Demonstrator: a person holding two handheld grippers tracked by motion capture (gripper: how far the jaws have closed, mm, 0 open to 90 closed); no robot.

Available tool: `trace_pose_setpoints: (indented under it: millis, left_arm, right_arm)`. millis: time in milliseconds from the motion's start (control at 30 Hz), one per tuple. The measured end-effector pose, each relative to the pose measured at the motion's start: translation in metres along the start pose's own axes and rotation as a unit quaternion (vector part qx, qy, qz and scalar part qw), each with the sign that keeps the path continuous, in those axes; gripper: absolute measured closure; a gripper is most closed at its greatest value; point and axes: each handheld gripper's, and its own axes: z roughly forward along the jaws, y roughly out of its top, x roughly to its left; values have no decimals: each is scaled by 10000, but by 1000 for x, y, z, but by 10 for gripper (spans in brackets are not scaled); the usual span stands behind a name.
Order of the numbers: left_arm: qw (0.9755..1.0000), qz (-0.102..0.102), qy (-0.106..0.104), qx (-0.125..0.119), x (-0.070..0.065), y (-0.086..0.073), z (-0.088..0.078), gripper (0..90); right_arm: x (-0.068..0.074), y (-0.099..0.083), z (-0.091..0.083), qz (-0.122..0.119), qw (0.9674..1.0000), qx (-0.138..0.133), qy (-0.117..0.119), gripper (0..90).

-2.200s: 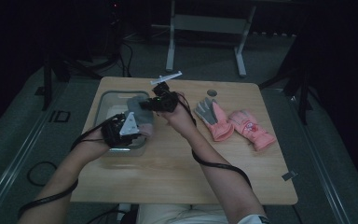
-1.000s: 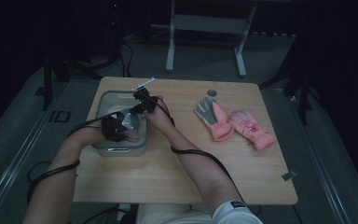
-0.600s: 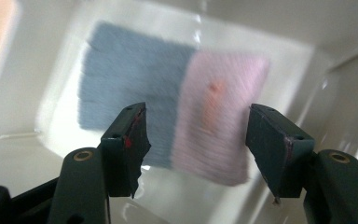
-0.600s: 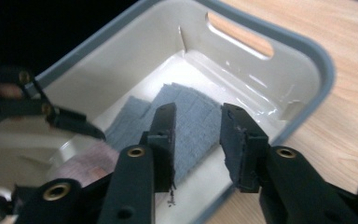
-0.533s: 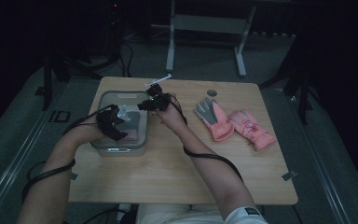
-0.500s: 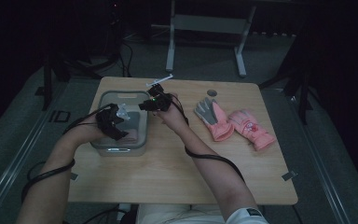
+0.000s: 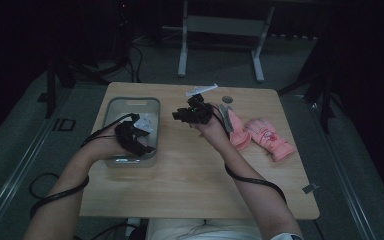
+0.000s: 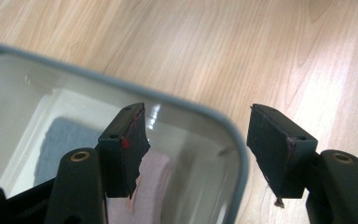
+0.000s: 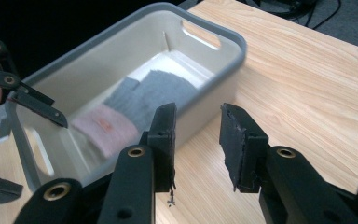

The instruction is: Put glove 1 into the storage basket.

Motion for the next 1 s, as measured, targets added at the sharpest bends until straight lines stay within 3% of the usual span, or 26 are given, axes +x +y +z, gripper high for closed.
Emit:
trace_pose_setpoints:
  millis: [100,300,467,533,733,1000]
  left_arm:
    - [9997,23,-152,-179,-7,10,1,371]
    - [9987,121,-236,-435,-26,29,17,371]
    - [9986,12,-82,-517,-50,40,32,362]
    - [9982,38,-187,-563,-62,42,37,359]
    - [9969,15,-537,-582,-84,39,60,354]
    - [9960,-203,-616,-612,-98,20,85,320]
  right_arm:
    - [-5,-10,-13,-17,10000,-11,-58,656]
    - [-16,-29,-38,-56,9996,-31,-264,657]
    - [-35,-44,-60,-50,9986,-18,-534,674]
    - [-45,-50,-70,17,9979,-36,-653,682]
    - [-72,-70,-87,202,9952,16,-953,683]
    - [-97,-95,-97,267,9921,56,-1223,681]
